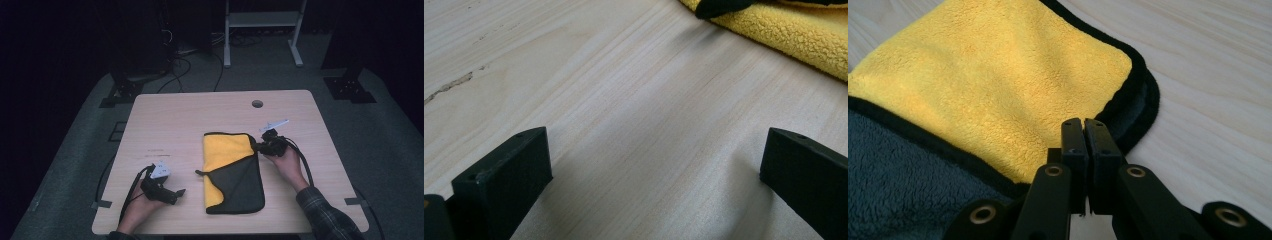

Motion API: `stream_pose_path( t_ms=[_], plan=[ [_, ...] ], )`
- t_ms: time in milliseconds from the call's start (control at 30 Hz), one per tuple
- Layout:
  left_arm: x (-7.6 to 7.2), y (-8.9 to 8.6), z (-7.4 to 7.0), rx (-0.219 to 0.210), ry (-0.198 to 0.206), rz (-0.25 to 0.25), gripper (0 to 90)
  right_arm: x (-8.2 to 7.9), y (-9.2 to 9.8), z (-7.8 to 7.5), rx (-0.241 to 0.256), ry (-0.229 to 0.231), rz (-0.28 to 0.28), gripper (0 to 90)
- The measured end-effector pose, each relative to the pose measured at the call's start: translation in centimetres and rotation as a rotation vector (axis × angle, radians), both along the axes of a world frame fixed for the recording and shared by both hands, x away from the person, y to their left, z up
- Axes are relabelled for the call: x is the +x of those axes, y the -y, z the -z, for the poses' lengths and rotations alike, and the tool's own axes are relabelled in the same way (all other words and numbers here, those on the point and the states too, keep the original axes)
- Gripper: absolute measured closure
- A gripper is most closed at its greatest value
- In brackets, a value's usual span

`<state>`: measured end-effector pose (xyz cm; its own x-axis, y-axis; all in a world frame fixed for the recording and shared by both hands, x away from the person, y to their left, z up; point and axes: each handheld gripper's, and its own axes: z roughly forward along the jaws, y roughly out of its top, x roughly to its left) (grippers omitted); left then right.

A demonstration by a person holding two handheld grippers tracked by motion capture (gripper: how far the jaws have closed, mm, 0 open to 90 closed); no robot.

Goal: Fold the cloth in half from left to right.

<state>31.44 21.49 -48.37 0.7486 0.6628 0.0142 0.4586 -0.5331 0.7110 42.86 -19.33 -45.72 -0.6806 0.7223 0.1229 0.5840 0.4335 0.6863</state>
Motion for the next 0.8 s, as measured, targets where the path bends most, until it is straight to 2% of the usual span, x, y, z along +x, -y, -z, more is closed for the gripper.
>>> stream_pose_path(
  t_ms=[233, 300, 333, 433, 467, 633, 800],
  plan=[
    [0.0, 0.0, 0.0, 0.0, 0.0, -0.003, 0.0, -0.6, 0.5, -0.1, -0.033, -0.013, 0.031, 87.1],
    [0.0, 0.0, 0.0, 0.0, 0.0, -0.003, 0.0, -0.6, 0.4, 0.3, -0.064, -0.021, 0.039, 86.3],
    [0.0, 0.0, 0.0, 0.0, 0.0, -0.003, 0.0, -0.6, 0.3, 0.5, -0.07, -0.02, 0.043, 84.9],
    [0.0, 0.0, 0.0, -0.001, -0.001, -0.005, 0.0, -0.8, 0.2, 0.4, -0.099, 0.02, 0.049, 75.2],
    [0.0, 0.0, 0.0, -0.001, -0.001, -0.005, 0.0, -1.0, 0.4, 0.0, -0.088, 0.036, 0.051, 74.3],
    [0.0, 0.0, 0.0, -0.001, 0.0, -0.005, 0.0, -2.0, 0.9, -1.2, -0.033, 0.052, 0.023, 67.9],
    [0.0, 0.0, 0.0, -0.001, 0.0, -0.005, 0.0, -3.4, -0.1, -1.9, 0.001, 0.062, -0.048, 62.0]
  ],
)
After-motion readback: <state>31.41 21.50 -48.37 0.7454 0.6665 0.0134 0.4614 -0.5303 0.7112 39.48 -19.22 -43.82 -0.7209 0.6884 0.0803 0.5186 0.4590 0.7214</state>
